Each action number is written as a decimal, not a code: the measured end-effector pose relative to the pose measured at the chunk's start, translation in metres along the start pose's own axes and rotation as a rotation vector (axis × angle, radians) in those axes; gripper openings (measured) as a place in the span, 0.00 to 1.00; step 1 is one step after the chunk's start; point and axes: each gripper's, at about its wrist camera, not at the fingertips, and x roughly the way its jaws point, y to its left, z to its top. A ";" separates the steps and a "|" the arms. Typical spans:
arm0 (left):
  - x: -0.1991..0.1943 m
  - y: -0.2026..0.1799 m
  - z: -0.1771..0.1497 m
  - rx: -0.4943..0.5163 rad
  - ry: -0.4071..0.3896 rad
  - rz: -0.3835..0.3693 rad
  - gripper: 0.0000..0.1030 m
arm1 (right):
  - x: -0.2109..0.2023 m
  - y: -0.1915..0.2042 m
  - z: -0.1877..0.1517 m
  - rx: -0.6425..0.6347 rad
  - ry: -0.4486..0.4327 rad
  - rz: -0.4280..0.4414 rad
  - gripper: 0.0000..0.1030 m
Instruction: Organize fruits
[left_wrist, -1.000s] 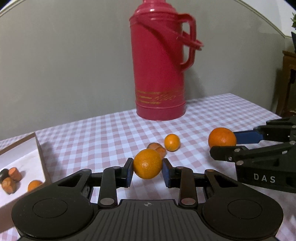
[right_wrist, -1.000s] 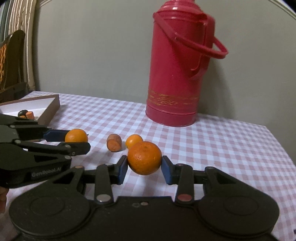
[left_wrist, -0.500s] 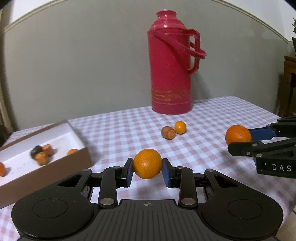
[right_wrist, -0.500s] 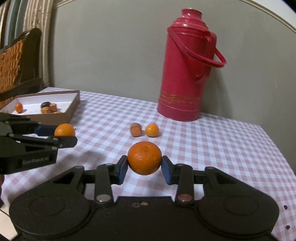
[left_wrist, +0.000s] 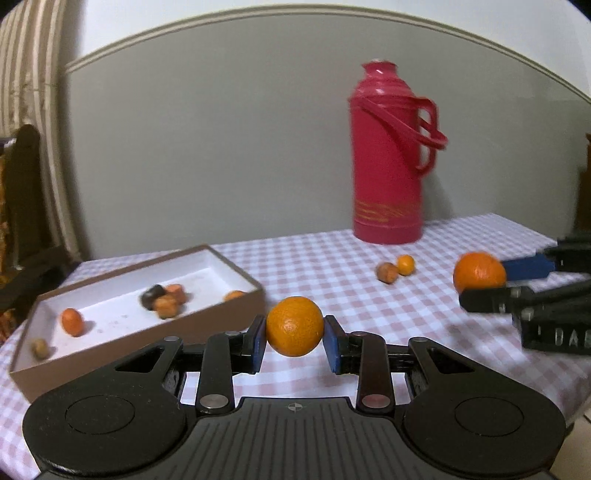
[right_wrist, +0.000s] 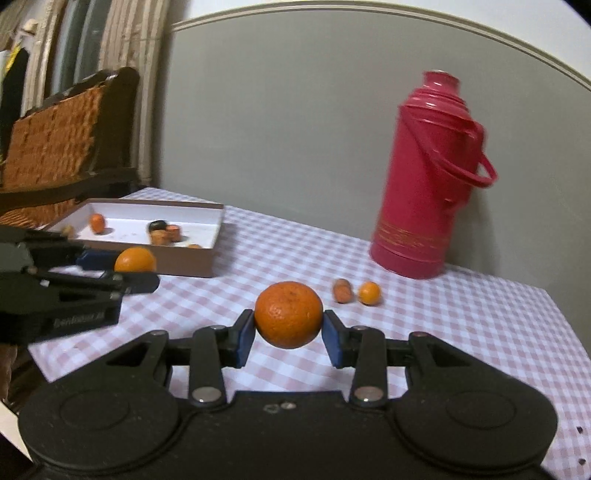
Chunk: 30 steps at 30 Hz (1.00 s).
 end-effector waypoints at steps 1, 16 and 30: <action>-0.002 0.004 0.001 -0.007 -0.007 0.009 0.32 | 0.001 0.005 0.001 -0.012 0.002 0.005 0.30; -0.023 0.067 -0.004 -0.071 -0.020 0.135 0.32 | 0.014 0.057 0.025 -0.065 -0.047 0.110 0.30; -0.037 0.122 -0.014 -0.120 -0.027 0.242 0.32 | 0.025 0.107 0.042 -0.111 -0.095 0.209 0.30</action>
